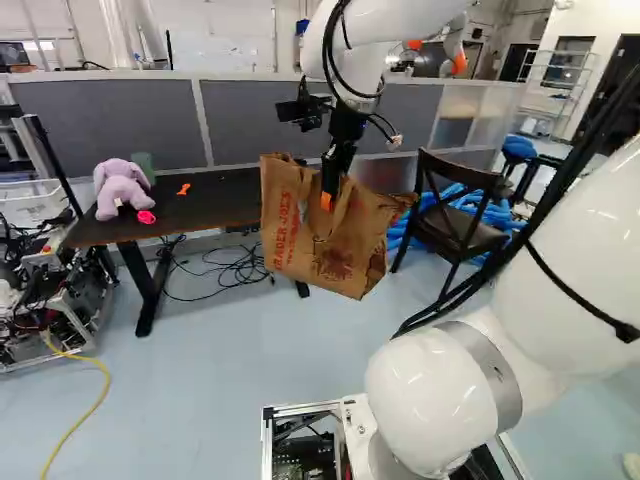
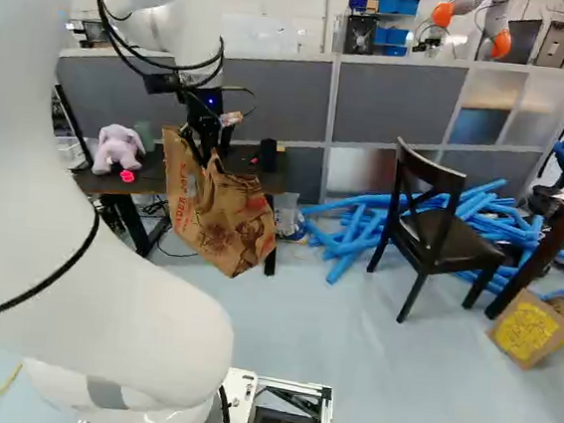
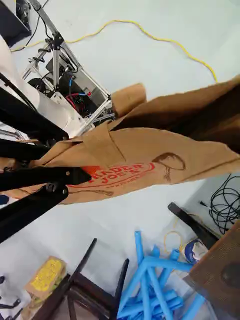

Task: Pick up the bag on the ground and place it on the table

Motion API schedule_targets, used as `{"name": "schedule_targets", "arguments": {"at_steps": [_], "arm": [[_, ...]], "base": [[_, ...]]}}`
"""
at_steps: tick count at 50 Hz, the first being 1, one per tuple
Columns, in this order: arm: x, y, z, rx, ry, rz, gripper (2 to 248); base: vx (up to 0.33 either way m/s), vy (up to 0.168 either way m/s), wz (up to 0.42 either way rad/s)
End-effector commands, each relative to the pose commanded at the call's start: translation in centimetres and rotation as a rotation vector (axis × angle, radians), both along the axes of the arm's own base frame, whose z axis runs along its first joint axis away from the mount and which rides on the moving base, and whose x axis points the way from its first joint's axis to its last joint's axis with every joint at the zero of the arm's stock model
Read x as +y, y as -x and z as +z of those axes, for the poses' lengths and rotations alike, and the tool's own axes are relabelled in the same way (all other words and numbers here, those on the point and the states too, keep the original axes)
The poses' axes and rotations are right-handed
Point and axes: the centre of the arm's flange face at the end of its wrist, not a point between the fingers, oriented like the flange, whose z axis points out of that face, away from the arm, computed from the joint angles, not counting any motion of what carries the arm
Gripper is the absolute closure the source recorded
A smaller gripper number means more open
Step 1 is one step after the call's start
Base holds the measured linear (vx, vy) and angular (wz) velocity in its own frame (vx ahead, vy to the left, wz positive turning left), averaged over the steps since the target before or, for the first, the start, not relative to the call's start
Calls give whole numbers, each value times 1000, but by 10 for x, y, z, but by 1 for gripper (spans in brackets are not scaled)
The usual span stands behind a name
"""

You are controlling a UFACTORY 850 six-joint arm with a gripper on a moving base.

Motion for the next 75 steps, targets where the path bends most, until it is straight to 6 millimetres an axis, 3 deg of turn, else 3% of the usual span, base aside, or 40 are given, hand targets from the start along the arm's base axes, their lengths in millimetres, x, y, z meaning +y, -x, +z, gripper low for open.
{"name": "schedule_targets", "arguments": {"at_steps": [55,75], "arm": [[0,0,0,0,0,0,229],[0,0,0,0,0,0,229]], "base": [[195,118,262],[195,76,15]]}}
